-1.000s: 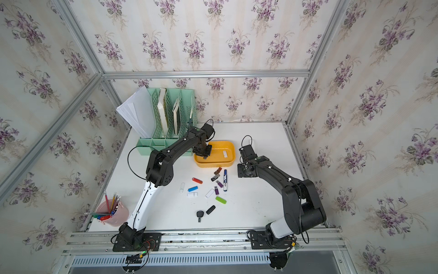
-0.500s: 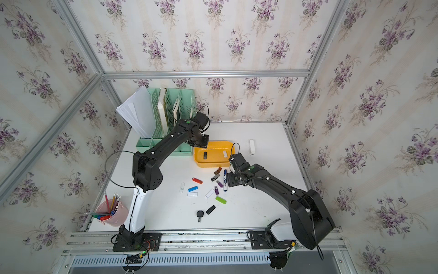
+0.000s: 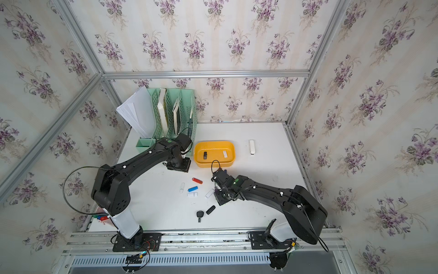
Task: Put the usb flash drive into the storage box
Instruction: Pick up the USB flash from the center of the board.
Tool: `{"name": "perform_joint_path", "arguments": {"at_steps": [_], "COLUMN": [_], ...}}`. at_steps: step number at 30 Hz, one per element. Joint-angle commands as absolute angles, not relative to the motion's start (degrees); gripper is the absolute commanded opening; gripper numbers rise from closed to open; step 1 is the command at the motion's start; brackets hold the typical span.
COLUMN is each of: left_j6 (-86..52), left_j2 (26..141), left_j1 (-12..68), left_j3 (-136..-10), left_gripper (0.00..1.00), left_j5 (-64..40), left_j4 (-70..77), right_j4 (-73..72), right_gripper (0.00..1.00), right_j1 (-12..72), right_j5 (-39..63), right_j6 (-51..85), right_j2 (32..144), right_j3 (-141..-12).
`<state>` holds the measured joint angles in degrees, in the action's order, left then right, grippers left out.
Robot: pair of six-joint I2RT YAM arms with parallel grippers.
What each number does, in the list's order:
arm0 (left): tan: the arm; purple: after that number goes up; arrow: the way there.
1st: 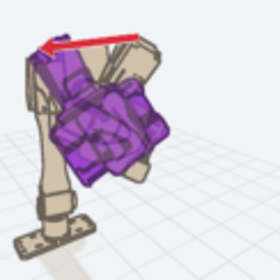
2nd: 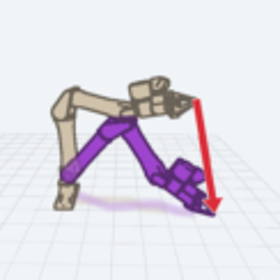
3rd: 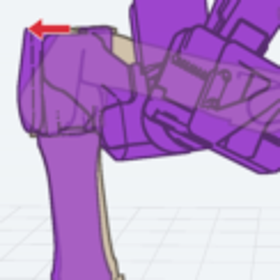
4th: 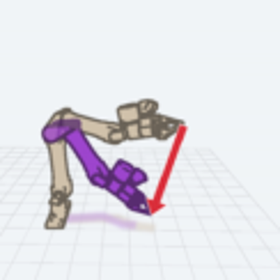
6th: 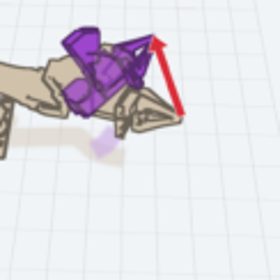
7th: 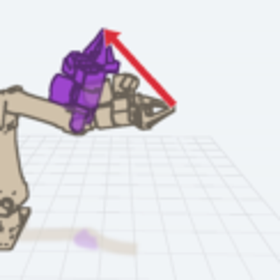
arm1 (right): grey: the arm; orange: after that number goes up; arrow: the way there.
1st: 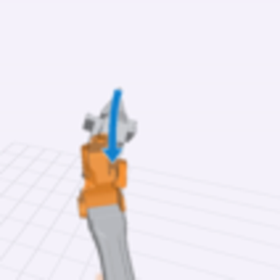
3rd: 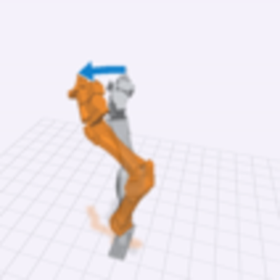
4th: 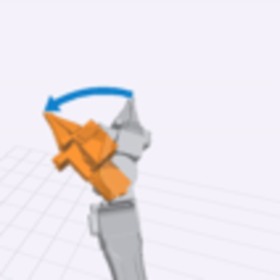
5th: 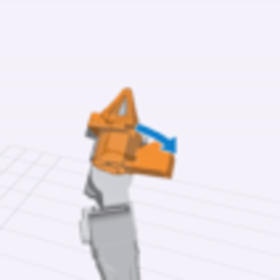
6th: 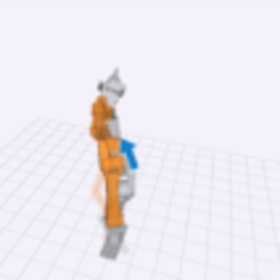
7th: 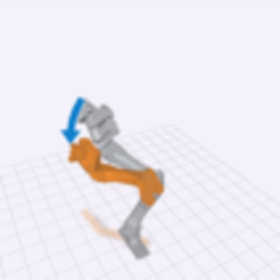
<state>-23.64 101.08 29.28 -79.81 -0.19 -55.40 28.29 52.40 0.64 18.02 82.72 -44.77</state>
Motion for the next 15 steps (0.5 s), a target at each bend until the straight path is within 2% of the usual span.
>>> {"name": "perform_joint_path", "arguments": {"at_steps": [1,15], "left_j6": [-24.78,-24.87], "left_j2": [100.25,102.68], "left_j1": [29.17,29.09], "left_j3": [-76.67,-72.27], "left_gripper": [0.64,0.63], "left_j5": [-0.57,-1.99], "left_j4": [-52.61,-50.90], "right_j4": [27.40,26.06], "right_gripper": [0.56,0.51], "right_j1": [53.00,53.52], "right_j5": [0.00,-0.40], "right_j6": [19.68,19.60], "right_j2": [83.72,87.14], "right_j3": [-43.89,-44.01]}}
